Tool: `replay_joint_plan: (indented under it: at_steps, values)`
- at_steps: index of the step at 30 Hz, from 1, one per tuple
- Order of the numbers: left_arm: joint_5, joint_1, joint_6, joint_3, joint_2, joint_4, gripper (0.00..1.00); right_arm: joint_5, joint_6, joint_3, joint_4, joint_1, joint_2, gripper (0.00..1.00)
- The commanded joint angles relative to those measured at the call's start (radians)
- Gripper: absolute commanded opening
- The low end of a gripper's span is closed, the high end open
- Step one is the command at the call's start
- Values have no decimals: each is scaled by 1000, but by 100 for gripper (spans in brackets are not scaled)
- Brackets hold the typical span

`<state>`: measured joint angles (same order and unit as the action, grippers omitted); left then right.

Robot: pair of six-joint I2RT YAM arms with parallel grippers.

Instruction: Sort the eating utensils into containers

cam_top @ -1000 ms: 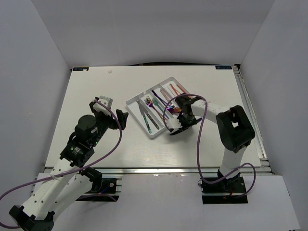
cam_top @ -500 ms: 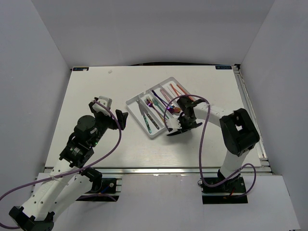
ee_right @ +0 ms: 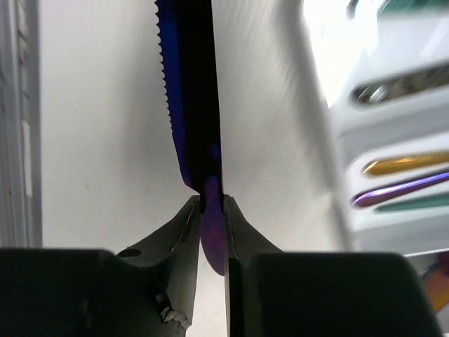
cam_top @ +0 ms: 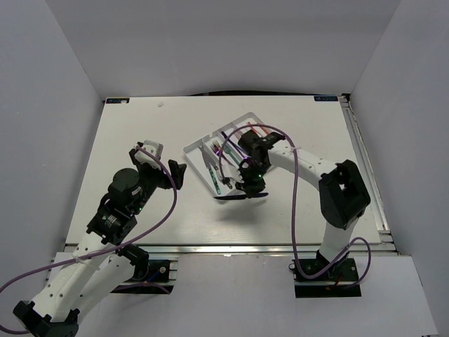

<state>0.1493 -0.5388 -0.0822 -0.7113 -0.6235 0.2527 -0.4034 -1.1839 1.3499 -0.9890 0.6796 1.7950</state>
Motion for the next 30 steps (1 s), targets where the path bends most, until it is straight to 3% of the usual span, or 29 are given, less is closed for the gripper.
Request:
replay_joint_plan:
  at_steps: [1,8,13,18,24,30]
  values:
    - [16,2,7,10,15,-24,98,-136,130,139,-66,32,47,0]
    - [29,2,12,15,21,-27,98,-259,377,477,-47,43,213,0]
    - [41,3,16,16,27,-33,98,-272,593,592,139,43,299,0]
    - [49,2,16,19,28,-33,98,-174,743,574,308,41,311,0]
    - [44,2,19,19,28,-35,98,-85,806,445,432,26,299,2]
    - [39,2,19,18,30,-35,98,-20,825,335,501,11,268,15]
